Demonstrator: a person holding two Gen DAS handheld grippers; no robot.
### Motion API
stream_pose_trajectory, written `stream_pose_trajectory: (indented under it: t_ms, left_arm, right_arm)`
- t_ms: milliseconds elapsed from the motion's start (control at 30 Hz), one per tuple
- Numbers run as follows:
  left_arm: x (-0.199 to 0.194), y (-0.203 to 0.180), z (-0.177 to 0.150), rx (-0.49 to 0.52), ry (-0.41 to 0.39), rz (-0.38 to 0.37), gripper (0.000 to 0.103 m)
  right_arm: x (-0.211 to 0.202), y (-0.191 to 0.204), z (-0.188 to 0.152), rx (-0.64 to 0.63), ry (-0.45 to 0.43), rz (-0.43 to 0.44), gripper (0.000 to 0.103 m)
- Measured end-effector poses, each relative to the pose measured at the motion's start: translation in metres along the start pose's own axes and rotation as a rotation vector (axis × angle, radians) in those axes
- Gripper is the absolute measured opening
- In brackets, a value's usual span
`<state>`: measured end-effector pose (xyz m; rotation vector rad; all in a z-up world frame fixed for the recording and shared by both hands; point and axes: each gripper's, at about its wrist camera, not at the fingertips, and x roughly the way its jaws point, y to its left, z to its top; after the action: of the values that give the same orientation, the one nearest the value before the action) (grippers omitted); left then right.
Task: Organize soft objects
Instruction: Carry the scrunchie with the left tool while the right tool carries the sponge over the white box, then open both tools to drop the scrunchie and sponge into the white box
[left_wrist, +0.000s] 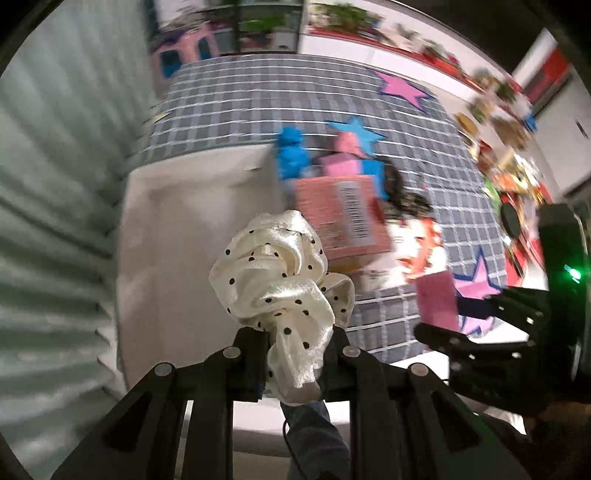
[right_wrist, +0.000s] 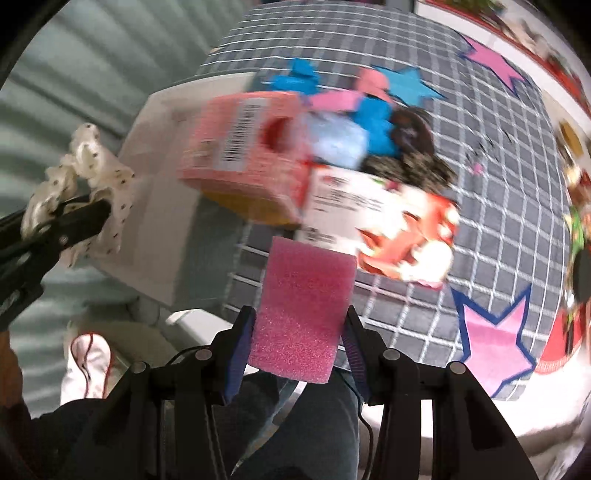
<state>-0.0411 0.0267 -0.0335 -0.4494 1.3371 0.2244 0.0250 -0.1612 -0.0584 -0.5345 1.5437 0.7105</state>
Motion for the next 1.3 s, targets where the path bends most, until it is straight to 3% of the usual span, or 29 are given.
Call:
stream_pose_trajectory:
  t_ms: [300,433,667,1300]
  left_arm:
    - [-0.003,0.070,-0.024,-0.208,-0.014,0.044,0.022]
    - [0.002,0.086,-0.030,-0.217,-0.018,0.087,0.022]
    - [0.023,0.106,-0.042,-0.261,0.040,0.093,0.022]
    - [0.045,0.111,-0.054,-0.289,0.105,0.097,0.022]
  right_arm:
    - [0.005,0.074,0.029,-0.201,-0.003,0.003,0.049]
    - [0.006,0.098,0.044,-0.260,0.005,0.016,0.049]
    - [0.018,0.137,0.063,-0.315,0.012,0.035,0.049]
    - [0.037,0.151,0.073,-0.349,0.076,0.052,0.049]
